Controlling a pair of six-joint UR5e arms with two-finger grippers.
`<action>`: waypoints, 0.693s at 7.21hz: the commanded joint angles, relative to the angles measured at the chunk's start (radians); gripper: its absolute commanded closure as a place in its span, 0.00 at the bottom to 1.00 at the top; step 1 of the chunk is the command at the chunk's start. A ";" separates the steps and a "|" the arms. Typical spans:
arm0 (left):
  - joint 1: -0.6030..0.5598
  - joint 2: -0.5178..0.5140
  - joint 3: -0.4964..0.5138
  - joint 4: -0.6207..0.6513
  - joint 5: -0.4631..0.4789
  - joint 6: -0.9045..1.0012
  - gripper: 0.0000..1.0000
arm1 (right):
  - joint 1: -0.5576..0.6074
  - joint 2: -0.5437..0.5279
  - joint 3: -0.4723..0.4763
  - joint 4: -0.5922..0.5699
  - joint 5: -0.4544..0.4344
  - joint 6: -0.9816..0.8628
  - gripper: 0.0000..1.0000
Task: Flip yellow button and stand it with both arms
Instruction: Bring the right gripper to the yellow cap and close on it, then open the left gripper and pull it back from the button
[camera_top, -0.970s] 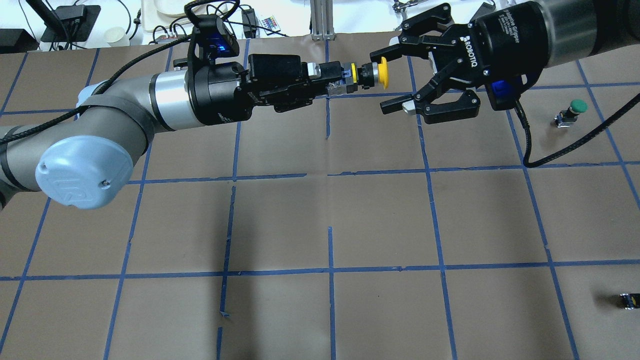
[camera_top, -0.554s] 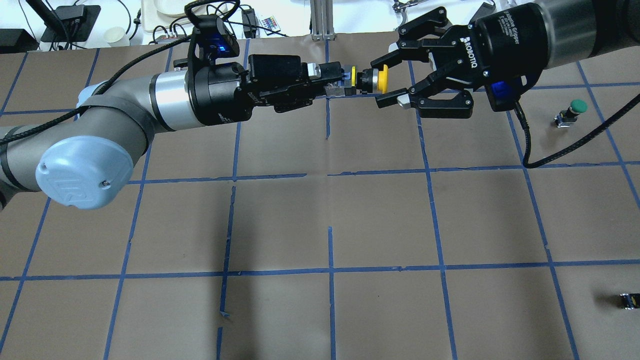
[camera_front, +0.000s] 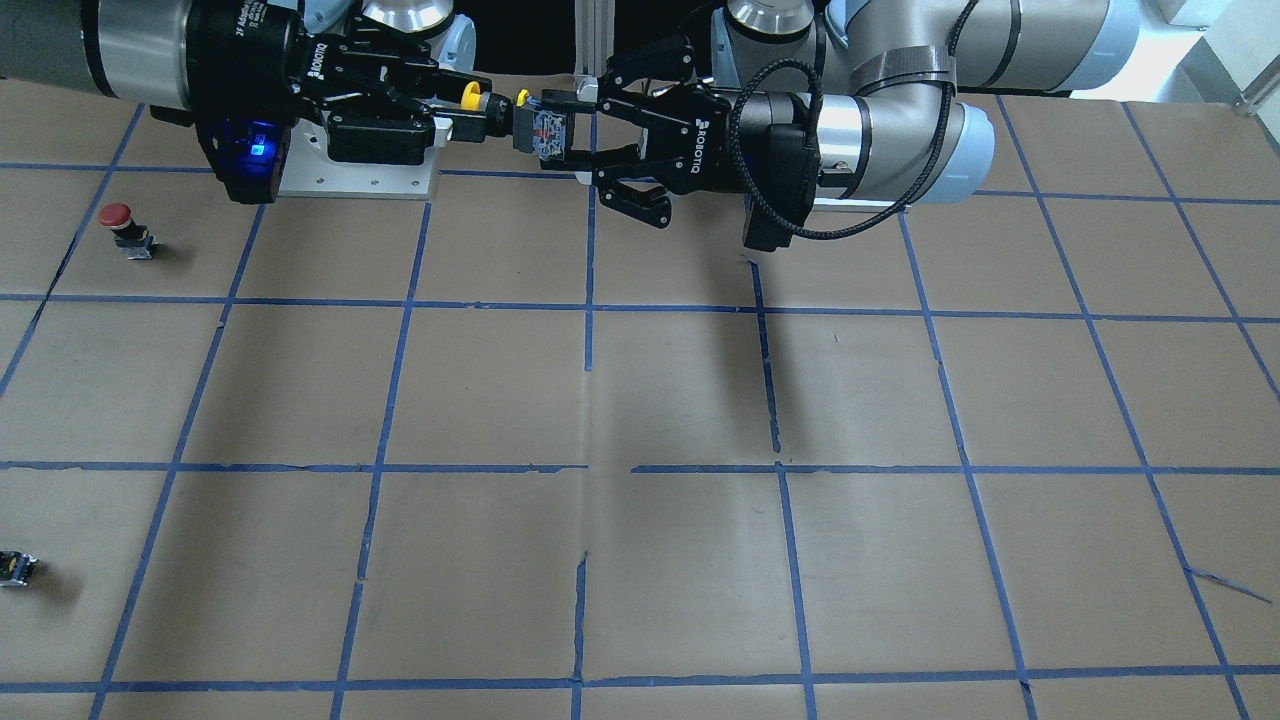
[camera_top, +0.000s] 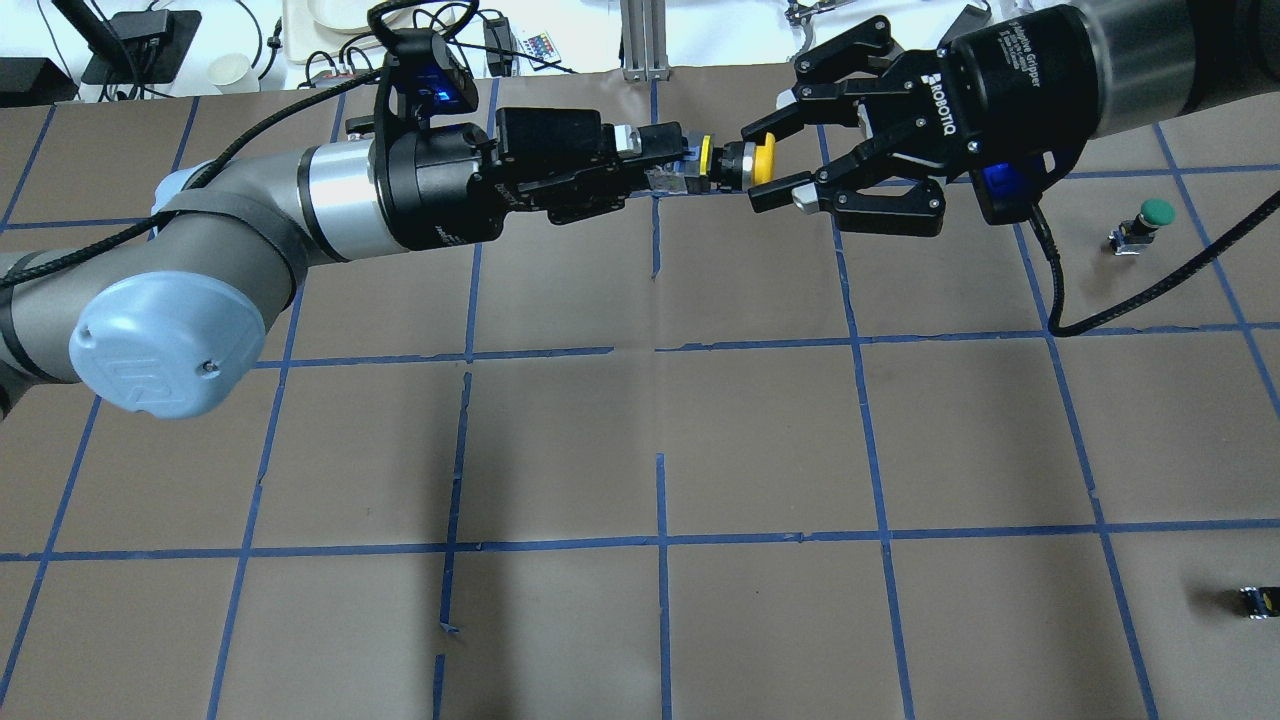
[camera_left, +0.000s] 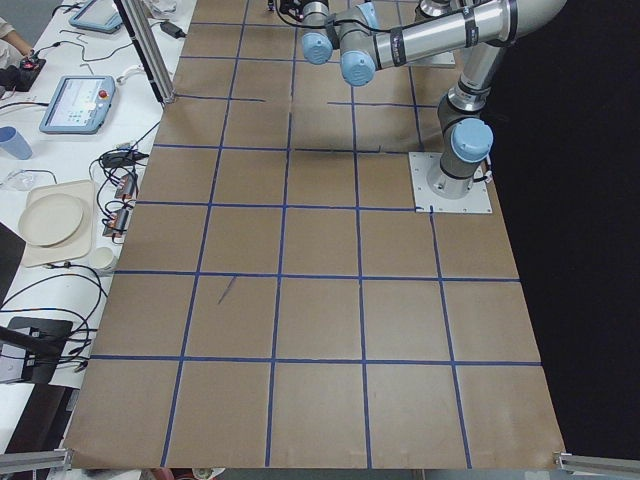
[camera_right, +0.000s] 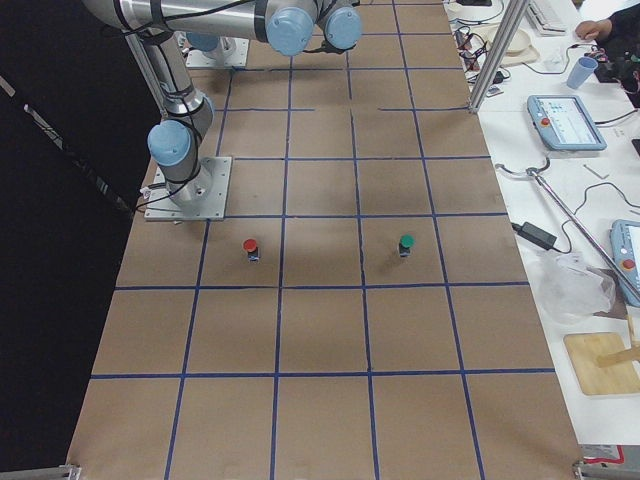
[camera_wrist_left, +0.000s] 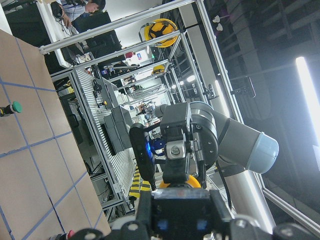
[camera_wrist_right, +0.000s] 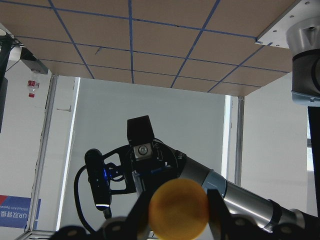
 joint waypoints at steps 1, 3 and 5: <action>0.000 -0.003 0.000 0.000 0.000 -0.002 0.03 | -0.002 0.001 -0.004 0.000 0.000 0.002 0.97; 0.000 -0.004 0.000 -0.002 0.000 -0.003 0.02 | -0.003 0.003 -0.006 -0.001 -0.002 0.002 0.98; 0.005 -0.007 0.004 0.000 0.005 -0.024 0.01 | -0.005 0.004 -0.007 -0.006 -0.011 0.002 0.99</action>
